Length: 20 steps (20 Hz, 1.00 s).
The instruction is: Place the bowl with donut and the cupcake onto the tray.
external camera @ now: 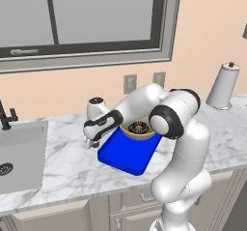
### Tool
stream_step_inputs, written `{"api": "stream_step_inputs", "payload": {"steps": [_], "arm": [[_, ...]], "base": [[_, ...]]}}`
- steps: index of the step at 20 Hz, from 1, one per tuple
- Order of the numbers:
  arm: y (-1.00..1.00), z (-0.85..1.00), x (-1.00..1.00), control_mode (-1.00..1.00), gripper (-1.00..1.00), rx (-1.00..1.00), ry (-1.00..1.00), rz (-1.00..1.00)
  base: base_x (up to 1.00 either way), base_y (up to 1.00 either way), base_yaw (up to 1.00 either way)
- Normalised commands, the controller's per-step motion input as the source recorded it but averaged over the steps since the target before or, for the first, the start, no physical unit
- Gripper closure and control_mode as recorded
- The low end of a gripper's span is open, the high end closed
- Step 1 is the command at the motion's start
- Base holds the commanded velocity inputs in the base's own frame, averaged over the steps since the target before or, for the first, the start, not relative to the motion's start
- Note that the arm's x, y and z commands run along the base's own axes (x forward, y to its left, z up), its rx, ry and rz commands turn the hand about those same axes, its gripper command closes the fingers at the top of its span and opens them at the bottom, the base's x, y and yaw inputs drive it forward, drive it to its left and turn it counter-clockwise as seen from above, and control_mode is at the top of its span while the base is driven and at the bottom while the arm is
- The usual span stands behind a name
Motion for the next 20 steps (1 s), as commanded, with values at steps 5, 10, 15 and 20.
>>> {"api": "stream_step_inputs", "payload": {"steps": [5, 10, 15, 20], "arm": [[0.0, 0.09, -0.01, -1.0, 1.0, 0.0, 0.0, 0.0], [0.0, 0.29, -0.08, -1.0, 1.0, 0.0, 0.0, -0.01], [0.0, 0.36, -0.12, -1.0, 1.0, 0.0, 0.0, -0.04], [-0.05, 0.32, -0.24, -1.0, 1.0, 0.0, 0.0, -0.04]], "base": [[0.0, 0.0, 0.0], [0.0, 0.0, 0.0], [0.0, 0.0, 0.0], [0.0, 0.0, 0.0]]}}
